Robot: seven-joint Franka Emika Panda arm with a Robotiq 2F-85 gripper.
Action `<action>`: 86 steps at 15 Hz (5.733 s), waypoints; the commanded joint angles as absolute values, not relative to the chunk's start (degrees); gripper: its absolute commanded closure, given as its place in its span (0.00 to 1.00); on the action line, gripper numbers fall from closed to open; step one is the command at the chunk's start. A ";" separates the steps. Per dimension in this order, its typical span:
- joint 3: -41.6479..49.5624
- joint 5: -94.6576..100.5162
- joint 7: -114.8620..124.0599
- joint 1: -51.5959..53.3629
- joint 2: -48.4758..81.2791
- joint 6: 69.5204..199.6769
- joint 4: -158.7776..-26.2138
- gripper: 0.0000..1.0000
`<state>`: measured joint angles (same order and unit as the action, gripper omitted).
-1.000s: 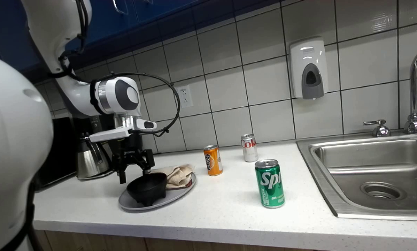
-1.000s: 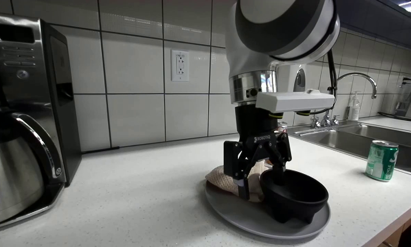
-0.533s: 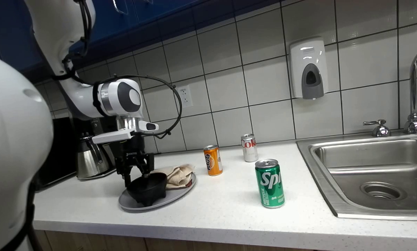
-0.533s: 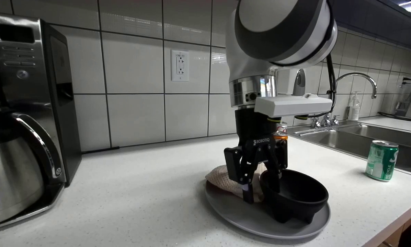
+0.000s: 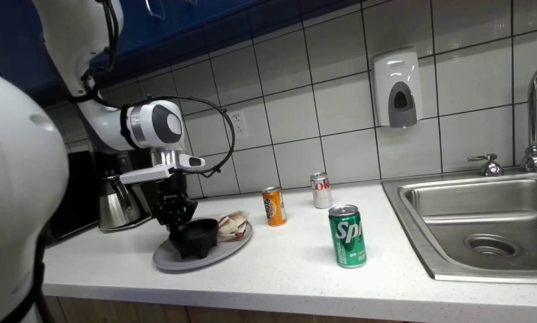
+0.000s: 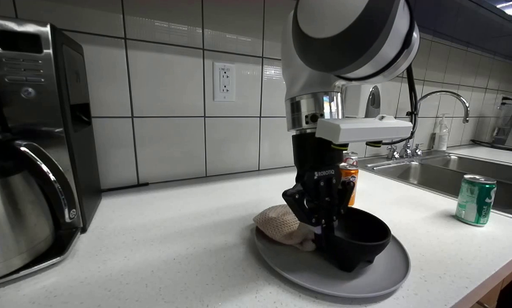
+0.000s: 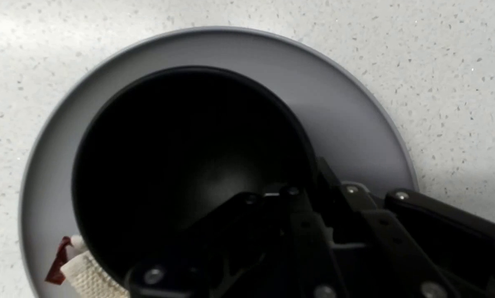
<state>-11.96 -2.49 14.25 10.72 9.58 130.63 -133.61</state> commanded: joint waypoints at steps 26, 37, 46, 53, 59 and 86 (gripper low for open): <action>-14.82 1.09 15.61 15.72 2.44 121.10 -125.80 0.98; -15.56 5.09 11.51 18.93 15.05 114.44 -110.32 0.98; -15.05 8.50 4.93 23.31 28.36 107.58 -93.63 0.98; -13.59 10.76 3.08 25.56 35.76 103.33 -84.19 0.98; -11.82 13.13 3.98 27.37 40.56 102.10 -78.70 0.98; -8.84 12.77 6.50 28.04 42.19 105.82 -75.09 0.07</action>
